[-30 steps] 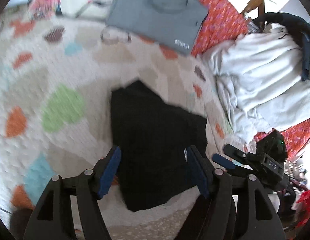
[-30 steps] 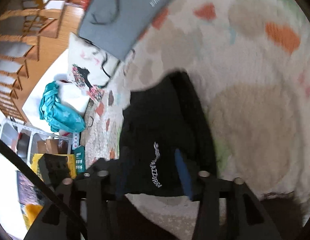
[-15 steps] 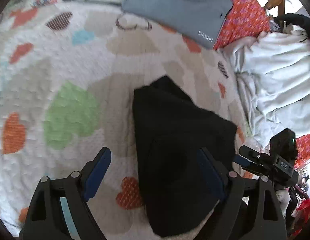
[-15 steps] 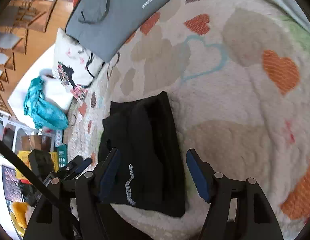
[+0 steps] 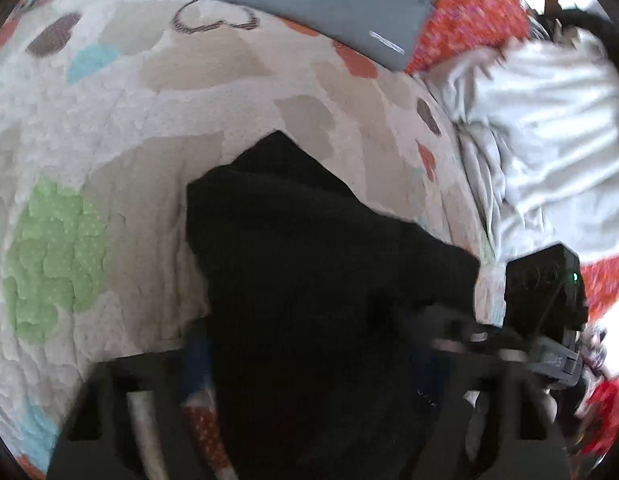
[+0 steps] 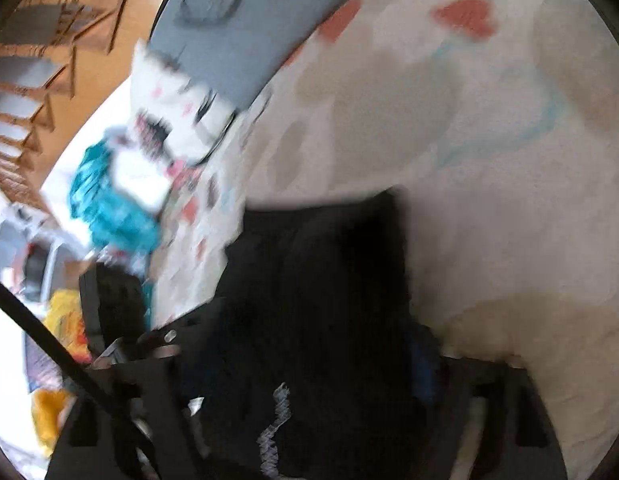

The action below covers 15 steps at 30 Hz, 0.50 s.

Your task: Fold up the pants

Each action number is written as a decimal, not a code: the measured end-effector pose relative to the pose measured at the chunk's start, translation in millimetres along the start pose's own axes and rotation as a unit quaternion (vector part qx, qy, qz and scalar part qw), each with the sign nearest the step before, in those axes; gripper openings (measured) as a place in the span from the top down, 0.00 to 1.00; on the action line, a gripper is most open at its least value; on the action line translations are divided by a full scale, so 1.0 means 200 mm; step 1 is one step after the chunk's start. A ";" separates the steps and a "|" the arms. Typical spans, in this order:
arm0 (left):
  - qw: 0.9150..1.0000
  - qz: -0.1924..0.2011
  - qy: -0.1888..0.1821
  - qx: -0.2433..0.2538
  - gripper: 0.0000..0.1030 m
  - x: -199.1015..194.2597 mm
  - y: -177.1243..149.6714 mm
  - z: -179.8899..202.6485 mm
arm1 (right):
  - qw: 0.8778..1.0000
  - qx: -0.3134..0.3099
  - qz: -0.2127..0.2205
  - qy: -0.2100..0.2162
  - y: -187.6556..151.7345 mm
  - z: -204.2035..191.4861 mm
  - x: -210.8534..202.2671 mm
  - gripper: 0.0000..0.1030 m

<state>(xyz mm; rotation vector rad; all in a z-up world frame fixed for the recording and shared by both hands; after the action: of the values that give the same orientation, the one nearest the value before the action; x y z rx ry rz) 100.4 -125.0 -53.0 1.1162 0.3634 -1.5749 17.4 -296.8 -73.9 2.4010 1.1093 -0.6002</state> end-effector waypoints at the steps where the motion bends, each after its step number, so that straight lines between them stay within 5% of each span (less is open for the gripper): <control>1: 1.000 0.001 -0.003 -0.003 0.55 -0.02 0.00 0.00 | 1.000 -0.009 -0.001 -0.009 -0.02 -0.01 0.01 0.47; 5: 1.000 0.018 -0.016 -0.011 0.65 -0.14 0.00 0.01 | 1.000 -0.012 0.013 -0.006 -0.03 -0.06 -0.02 0.60; 15: 0.996 0.078 -0.013 -0.038 0.66 -0.41 0.24 -0.08 | 0.995 -0.097 0.026 -0.013 0.12 -0.43 -0.02 0.63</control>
<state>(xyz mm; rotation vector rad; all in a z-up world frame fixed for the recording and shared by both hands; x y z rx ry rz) 144.7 -79.6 19.4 1.0390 0.3091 -1.4262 52.1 -267.0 3.4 2.2424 1.0411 -0.4809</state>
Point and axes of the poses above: each gripper's, at about its wrist camera, not at the fingertips, and x roughly the way its jaws point, z to its right, y to its top, the point moved 4 cm from there along x, roughly the way its jaws point, and after that the axes turned 2 degrees about -z, right-handed, at the moved point
